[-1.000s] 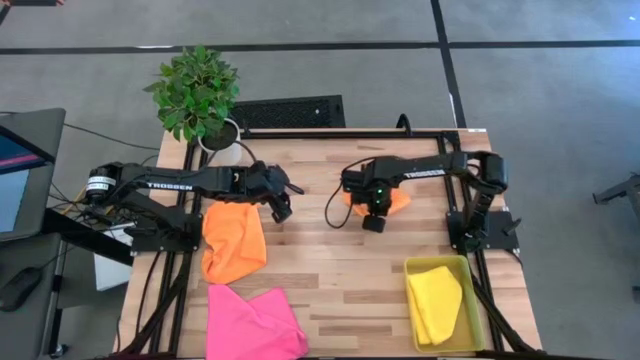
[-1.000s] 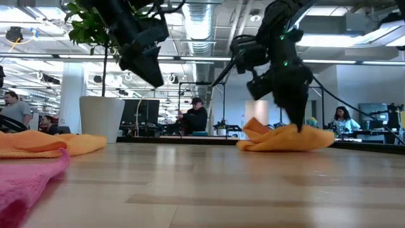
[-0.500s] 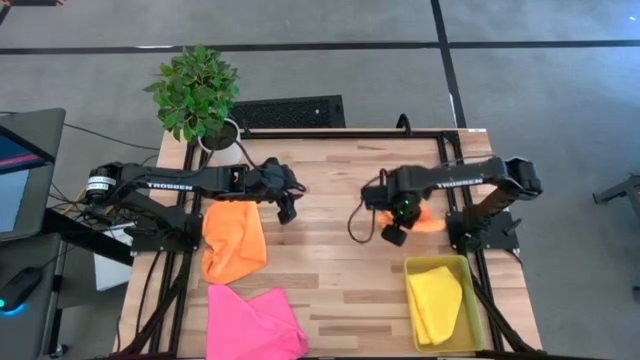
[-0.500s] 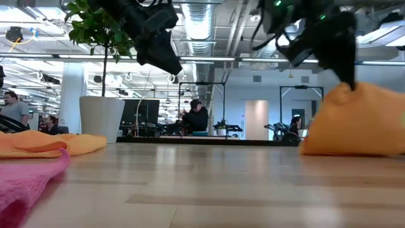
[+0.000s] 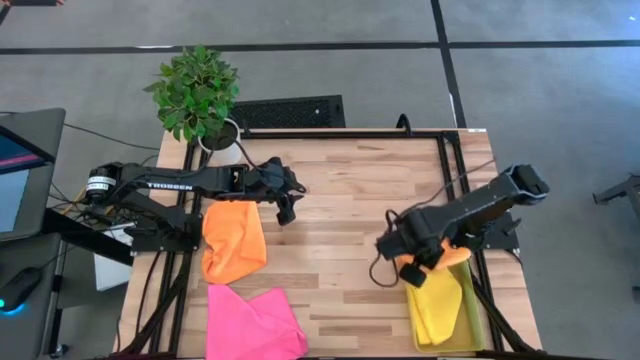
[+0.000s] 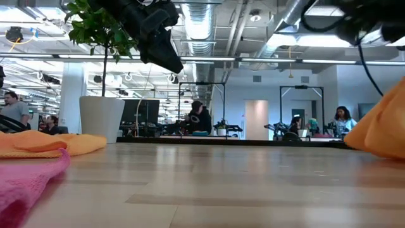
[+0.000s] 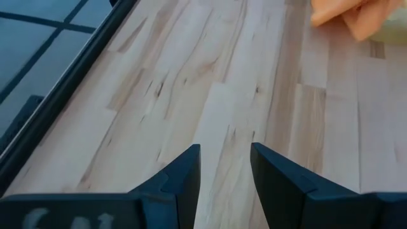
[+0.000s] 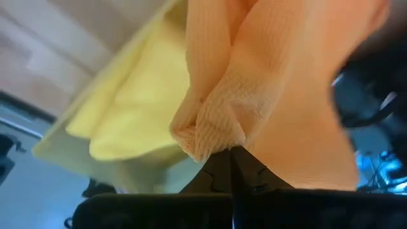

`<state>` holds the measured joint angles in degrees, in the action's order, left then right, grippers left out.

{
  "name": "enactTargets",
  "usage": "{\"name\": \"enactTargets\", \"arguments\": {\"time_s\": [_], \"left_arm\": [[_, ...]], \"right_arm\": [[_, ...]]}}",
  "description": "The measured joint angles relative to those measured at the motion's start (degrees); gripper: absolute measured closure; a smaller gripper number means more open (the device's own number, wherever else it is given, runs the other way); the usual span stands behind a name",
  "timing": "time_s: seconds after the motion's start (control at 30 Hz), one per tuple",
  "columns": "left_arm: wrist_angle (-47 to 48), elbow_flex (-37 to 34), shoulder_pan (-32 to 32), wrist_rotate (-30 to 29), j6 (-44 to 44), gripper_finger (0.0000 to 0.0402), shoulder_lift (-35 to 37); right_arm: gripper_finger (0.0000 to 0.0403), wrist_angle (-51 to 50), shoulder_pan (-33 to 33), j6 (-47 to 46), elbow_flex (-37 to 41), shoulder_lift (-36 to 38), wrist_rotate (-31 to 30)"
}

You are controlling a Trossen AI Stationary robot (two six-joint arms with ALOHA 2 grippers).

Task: Fold microfiber towels
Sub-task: Stack the top folded orange cloth on top of the folded yellow cloth in the yellow bin

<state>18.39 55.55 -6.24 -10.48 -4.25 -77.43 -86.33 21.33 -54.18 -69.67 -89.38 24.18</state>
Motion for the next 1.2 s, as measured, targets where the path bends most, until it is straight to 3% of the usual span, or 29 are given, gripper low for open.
{"name": "enactTargets", "arguments": {"time_s": [0.27,0.5,0.67,1.2], "left_arm": [[-0.29,0.0,0.0,1.48,-1.08,0.0271,0.0],[-2.47,0.0,0.0,8.07,-1.13,0.0271,0.0],[-2.46,0.0,0.0,11.99,-0.92,0.0271,0.0],[-2.45,0.0,4.07,12.26,3.91,0.0271,0.0]], "right_arm": [[0.0398,2.46,7.31,-0.94,0.0,0.0,2.42],[0.0397,4.81,9.97,2.7,0.0,-0.02,1.25],[0.0397,8.39,11.84,0.27,0.0,-0.02,1.25],[0.0397,17.2,15.03,-9.17,0.0,-0.07,1.42]]}}
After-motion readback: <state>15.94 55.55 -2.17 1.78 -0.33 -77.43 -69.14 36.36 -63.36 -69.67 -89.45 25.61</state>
